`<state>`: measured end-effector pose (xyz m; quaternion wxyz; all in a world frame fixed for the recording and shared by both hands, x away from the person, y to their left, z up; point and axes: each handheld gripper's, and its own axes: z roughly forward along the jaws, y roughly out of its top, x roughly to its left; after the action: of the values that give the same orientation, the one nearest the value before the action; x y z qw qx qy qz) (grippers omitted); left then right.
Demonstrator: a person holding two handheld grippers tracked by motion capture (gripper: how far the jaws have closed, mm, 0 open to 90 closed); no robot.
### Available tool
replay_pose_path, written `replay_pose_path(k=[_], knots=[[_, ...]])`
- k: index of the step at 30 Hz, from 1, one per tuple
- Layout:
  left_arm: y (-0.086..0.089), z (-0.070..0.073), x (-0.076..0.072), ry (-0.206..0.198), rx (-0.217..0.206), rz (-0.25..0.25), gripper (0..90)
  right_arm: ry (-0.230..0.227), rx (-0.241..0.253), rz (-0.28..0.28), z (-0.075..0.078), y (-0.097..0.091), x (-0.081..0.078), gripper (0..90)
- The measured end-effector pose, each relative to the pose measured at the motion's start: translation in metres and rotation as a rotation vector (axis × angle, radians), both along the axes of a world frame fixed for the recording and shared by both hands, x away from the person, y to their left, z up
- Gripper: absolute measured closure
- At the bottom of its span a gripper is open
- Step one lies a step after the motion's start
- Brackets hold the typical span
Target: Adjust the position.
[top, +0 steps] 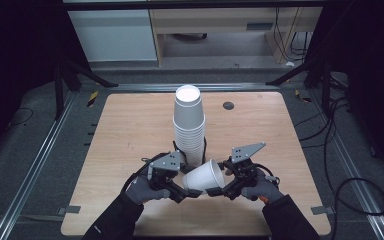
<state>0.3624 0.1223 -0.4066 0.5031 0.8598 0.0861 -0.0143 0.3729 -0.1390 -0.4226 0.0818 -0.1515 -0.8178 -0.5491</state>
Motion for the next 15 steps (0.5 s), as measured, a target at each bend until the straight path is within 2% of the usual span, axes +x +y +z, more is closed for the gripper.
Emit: replay_pose_path(k=[15], knots=[[0.0006,0.0015,0.0007,0.007,-0.017,0.003,22.5,-0.008,0.021,-0.002,0.0016,-0.0016,-0.0006,12.5]])
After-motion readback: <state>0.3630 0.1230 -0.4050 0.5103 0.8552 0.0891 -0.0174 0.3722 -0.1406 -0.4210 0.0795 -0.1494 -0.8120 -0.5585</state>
